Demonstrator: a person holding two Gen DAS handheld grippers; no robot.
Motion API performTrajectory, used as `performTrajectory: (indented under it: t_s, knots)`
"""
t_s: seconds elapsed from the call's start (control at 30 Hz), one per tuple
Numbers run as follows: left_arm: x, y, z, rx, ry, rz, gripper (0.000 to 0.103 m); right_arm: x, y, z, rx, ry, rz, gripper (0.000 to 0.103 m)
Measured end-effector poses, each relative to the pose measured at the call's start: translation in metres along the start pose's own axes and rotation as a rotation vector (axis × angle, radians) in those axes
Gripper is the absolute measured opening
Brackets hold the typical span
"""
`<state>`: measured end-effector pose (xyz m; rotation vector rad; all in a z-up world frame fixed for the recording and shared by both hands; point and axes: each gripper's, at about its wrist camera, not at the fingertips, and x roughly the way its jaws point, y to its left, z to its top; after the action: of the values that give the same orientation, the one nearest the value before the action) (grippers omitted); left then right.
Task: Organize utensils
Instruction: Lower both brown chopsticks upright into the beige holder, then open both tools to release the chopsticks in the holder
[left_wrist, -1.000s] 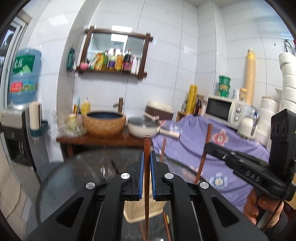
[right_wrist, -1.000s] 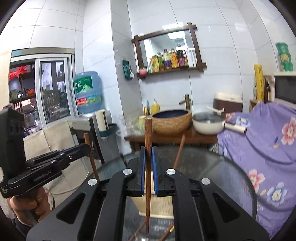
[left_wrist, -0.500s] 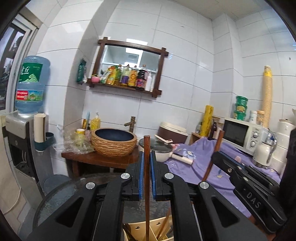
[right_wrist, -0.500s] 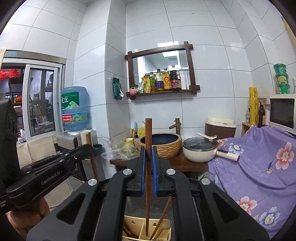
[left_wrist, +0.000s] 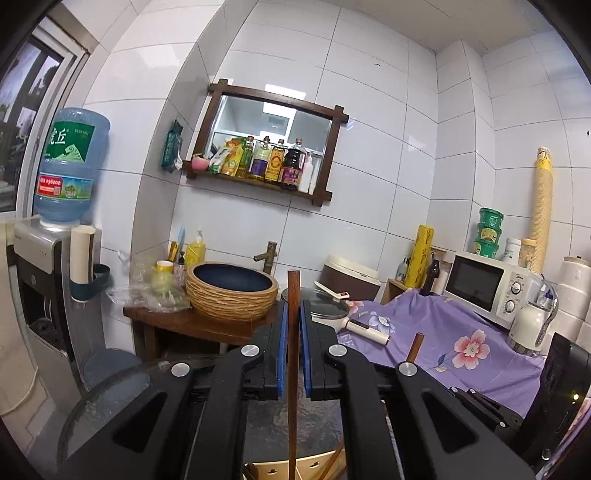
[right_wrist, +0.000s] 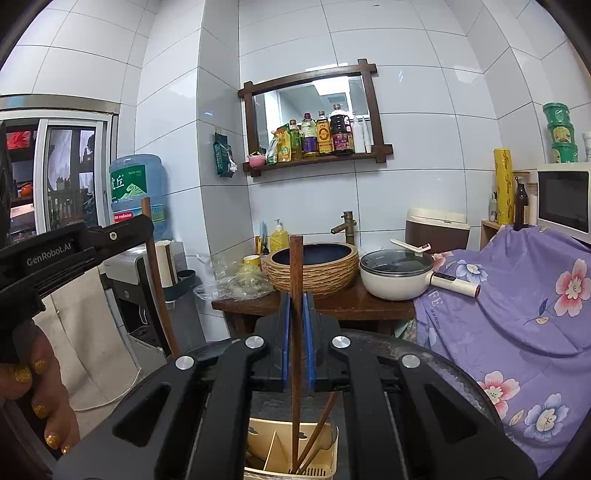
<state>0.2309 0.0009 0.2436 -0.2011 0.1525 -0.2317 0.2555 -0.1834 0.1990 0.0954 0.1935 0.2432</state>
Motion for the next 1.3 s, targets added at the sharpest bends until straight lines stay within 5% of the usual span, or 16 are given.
performTrajectory:
  t_s: [0.57,0.97,1.0,1.03,1.07,1.1,1.3]
  knots:
    - [0.035,0.014,-0.095,0.011,0.153,0.039,0.007,0.013,-0.004,-0.063,0.005,0.075,-0.013,0.008]
    - [0.045,0.019,-0.12,0.04,0.236,0.023,0.007,0.017,-0.008,-0.076,0.006,0.095,-0.004,0.01]
    - [0.045,0.019,-0.121,0.045,0.241,0.02,0.01,0.017,-0.008,-0.076,0.003,0.1,-0.001,0.013]
    - [0.045,0.019,-0.121,0.049,0.25,0.015,0.016,0.017,-0.008,-0.077,0.002,0.102,-0.007,0.027]
    - [0.044,0.019,-0.122,0.051,0.251,0.014,0.034,0.015,-0.009,-0.077,0.006,0.095,-0.01,0.05]
    - [0.041,0.019,-0.122,0.054,0.243,0.018,0.052,0.012,-0.01,-0.078,0.015,0.079,-0.01,0.059]
    - [0.014,0.027,-0.122,0.048,0.22,0.013,0.072,-0.014,-0.013,-0.085,0.014,0.063,-0.029,0.06]
